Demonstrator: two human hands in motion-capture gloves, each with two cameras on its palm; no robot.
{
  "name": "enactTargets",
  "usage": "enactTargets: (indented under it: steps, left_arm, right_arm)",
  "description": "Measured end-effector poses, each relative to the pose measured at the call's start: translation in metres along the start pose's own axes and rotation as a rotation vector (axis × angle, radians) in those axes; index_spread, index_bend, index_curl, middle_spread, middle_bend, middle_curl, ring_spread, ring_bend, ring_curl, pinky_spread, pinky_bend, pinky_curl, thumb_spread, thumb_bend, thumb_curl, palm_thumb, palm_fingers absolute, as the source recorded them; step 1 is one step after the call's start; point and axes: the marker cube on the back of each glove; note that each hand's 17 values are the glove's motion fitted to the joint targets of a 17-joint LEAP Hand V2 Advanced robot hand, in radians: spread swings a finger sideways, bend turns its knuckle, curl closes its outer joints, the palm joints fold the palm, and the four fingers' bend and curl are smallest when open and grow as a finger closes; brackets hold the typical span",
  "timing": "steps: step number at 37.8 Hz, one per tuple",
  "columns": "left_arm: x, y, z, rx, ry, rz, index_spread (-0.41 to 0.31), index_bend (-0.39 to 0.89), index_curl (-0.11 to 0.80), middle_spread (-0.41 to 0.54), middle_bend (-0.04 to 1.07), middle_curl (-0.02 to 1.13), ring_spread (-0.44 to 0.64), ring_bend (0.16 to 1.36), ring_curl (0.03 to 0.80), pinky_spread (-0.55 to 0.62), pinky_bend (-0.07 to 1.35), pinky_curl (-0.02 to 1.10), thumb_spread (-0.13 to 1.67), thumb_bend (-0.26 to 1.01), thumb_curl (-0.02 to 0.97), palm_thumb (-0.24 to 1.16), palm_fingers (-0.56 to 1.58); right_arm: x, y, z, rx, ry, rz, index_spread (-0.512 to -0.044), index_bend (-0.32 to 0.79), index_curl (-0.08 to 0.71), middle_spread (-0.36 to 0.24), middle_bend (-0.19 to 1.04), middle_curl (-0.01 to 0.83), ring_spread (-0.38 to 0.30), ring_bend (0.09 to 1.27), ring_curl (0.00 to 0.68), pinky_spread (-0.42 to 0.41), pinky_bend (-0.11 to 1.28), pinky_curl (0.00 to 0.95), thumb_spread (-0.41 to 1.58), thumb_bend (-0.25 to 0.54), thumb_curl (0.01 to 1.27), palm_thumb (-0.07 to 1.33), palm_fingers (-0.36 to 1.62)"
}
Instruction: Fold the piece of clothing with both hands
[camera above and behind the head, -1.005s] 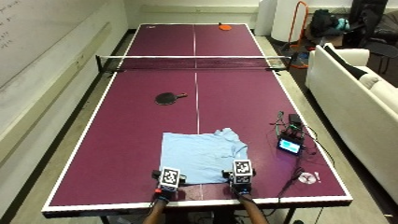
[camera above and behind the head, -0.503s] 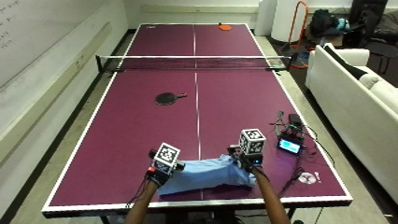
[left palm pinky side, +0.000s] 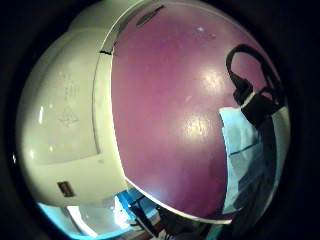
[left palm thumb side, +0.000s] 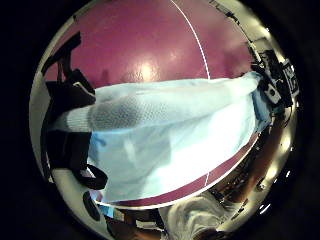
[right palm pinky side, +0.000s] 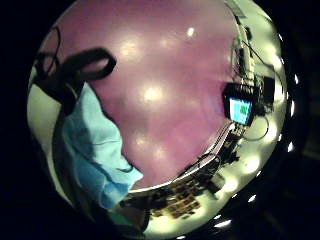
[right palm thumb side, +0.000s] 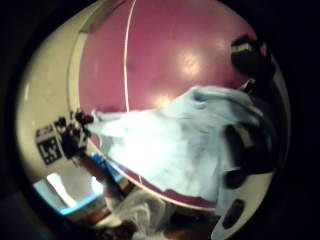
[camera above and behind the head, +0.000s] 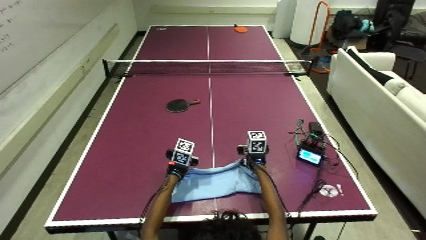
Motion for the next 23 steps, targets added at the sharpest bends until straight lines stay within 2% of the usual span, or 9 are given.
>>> enactTargets:
  steps: [3,4,6,8,10,13,15,18,23]
  left_arm:
    - [-0.007,-0.001,-0.004,0.028,-0.075,-0.029,-0.356,0.21,0.455,-0.391,0.42,0.49,-0.4,0.7,0.405,-0.32,0.23,0.38,1.19,0.03,0.292,0.73,1.25]
    - [-0.008,0.002,-0.005,0.048,-0.097,-0.042,-0.336,0.16,0.443,-0.371,0.36,0.48,-0.39,0.66,0.396,-0.31,0.27,0.39,1.2,0.05,0.296,0.75,1.12]
    - [-0.008,0.009,-0.008,0.107,-0.125,-0.058,-0.287,0.06,0.411,-0.323,0.22,0.45,-0.35,0.63,0.395,-0.27,0.37,0.42,1.2,0.06,0.304,0.79,0.88]
    - [-0.006,0.011,-0.006,0.187,-0.138,-0.064,-0.253,0.04,0.395,-0.29,0.17,0.46,-0.32,0.64,0.413,-0.23,0.42,0.45,1.21,0.06,0.309,0.81,0.77]
    - [-0.002,0.007,0.009,0.245,-0.145,-0.059,-0.229,0.04,0.374,-0.271,0.15,0.45,-0.3,0.64,0.407,-0.21,0.43,0.45,1.21,0.06,0.311,0.82,0.74]
    - [0.007,-0.004,0.055,0.263,-0.137,-0.029,-0.213,0.08,0.356,-0.257,0.15,0.41,-0.28,0.63,0.39,-0.17,0.43,0.44,1.21,0.04,0.314,0.81,0.76]
    - [0.018,0.012,0.059,0.249,-0.101,0.002,-0.213,0.1,0.35,-0.253,0.15,0.4,-0.27,0.62,0.379,-0.16,0.42,0.43,1.22,0.03,0.312,0.79,0.77]
    - [0.032,0.042,0.044,0.2,-0.052,0.036,-0.205,0.16,0.362,-0.219,0.16,0.4,-0.2,0.57,0.372,-0.08,0.36,0.42,1.3,-0.02,0.277,0.68,0.69]
    - [0.047,0.047,0.053,0.123,-0.013,0.064,-0.182,0.15,0.366,-0.153,0.14,0.38,-0.08,0.55,0.365,0.02,0.36,0.42,1.45,0.01,0.257,0.68,0.62]
  right_arm:
    - [0.022,0.0,-0.004,0.076,-0.109,0.175,-0.314,-0.03,0.213,-0.258,0.53,0.49,-0.244,0.86,0.485,-0.314,0.6,0.434,1.26,0.169,0.28,0.99,1.14]
    - [0.029,0.004,-0.005,0.114,-0.148,0.229,-0.316,-0.04,0.2,-0.258,0.49,0.476,-0.247,0.85,0.48,-0.266,0.59,0.43,1.22,0.081,0.25,0.86,1.0]
    - [0.042,0.011,-0.007,0.212,-0.198,0.296,-0.315,0.01,0.204,-0.247,0.44,0.466,-0.235,0.82,0.479,-0.212,0.59,0.441,1.2,0.022,0.23,0.78,0.89]
    - [0.054,0.014,-0.007,0.314,-0.207,0.324,-0.314,0.07,0.212,-0.235,0.43,0.465,-0.215,0.75,0.467,-0.161,0.56,0.438,1.19,-0.011,0.23,0.74,0.81]
    - [0.061,0.027,-0.002,0.328,-0.202,0.349,-0.31,0.09,0.212,-0.223,0.42,0.459,-0.201,0.7,0.449,-0.12,0.54,0.428,1.19,-0.023,0.23,0.72,0.77]
    - [0.068,0.076,0.024,0.195,-0.186,0.401,-0.288,0.13,0.226,-0.169,0.36,0.443,-0.13,0.6,0.424,-0.019,0.54,0.426,1.19,-0.043,0.22,0.66,0.62]
    - [0.072,0.097,0.043,0.155,-0.151,0.43,-0.27,0.1,0.223,-0.126,0.31,0.427,-0.082,0.56,0.411,0.058,0.55,0.425,1.19,-0.047,0.22,0.63,0.51]
    - [0.079,0.105,0.067,0.231,-0.09,0.477,-0.223,-0.01,0.18,-0.071,0.32,0.428,-0.023,0.57,0.412,0.126,0.59,0.43,1.18,-0.042,0.22,0.59,0.35]
    - [0.076,0.103,0.079,0.372,-0.041,0.469,-0.183,-0.07,0.091,-0.053,0.4,0.433,-0.024,0.68,0.392,0.19,0.58,0.388,1.21,-0.007,0.23,0.61,0.42]
